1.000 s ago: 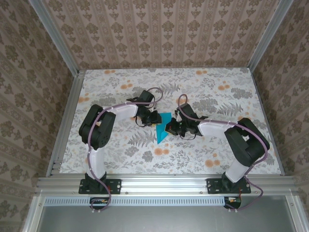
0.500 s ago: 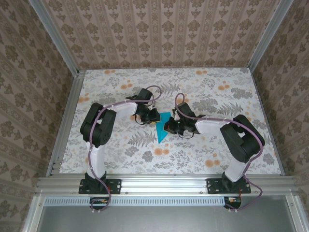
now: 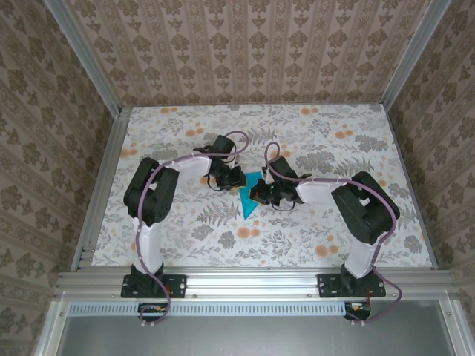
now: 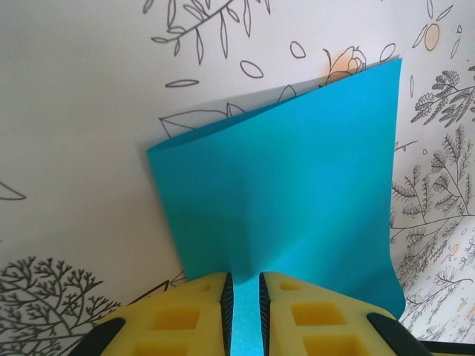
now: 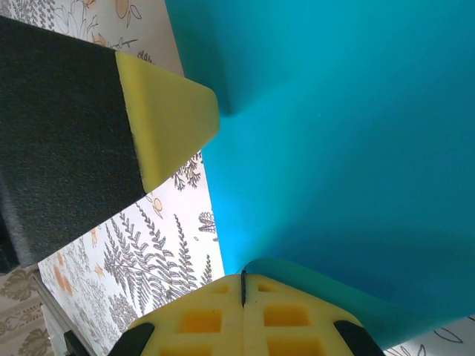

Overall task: Fold a paper plane with a square sheet of paper (pick it up from the middle)
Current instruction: Third fold the triangle at the center of the table.

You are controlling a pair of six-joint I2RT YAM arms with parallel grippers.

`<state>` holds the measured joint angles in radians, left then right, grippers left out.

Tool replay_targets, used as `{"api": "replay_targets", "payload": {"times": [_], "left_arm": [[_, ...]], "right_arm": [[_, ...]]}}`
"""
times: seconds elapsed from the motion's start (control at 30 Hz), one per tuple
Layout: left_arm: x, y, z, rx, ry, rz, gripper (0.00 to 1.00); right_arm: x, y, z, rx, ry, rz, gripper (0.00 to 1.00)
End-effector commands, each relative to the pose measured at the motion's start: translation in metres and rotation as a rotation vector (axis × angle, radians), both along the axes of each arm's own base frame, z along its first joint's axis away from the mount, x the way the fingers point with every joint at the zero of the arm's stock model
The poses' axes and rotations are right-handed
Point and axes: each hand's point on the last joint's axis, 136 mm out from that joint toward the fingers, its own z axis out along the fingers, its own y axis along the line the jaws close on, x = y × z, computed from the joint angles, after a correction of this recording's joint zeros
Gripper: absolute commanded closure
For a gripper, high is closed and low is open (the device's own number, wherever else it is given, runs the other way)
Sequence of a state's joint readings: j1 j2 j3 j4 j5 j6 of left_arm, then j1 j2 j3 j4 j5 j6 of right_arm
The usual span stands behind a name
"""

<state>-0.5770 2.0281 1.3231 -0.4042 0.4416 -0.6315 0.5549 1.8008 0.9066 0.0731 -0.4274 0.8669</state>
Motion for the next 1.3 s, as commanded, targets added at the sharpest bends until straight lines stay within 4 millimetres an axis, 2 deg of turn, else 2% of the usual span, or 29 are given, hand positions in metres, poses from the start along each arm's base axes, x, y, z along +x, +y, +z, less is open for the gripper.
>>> {"api": "replay_targets", "payload": {"times": [0.0,0.6,1.27], "left_arm": [[-0.004,0.003,-0.01,0.033,0.024,-0.025,0.8],[-0.006,0.001,-0.011,0.031,0.027,-0.032,0.8],[-0.007,0.001,-0.013,0.034,0.03,-0.031,0.79]], "right_arm": [[0.004,0.01,0.005,0.022,-0.025,0.048,1.0],[-0.006,0.014,-0.007,-0.01,0.01,0.146,1.0],[0.0,0.015,-0.013,-0.021,0.015,0.134,1.0]]}}
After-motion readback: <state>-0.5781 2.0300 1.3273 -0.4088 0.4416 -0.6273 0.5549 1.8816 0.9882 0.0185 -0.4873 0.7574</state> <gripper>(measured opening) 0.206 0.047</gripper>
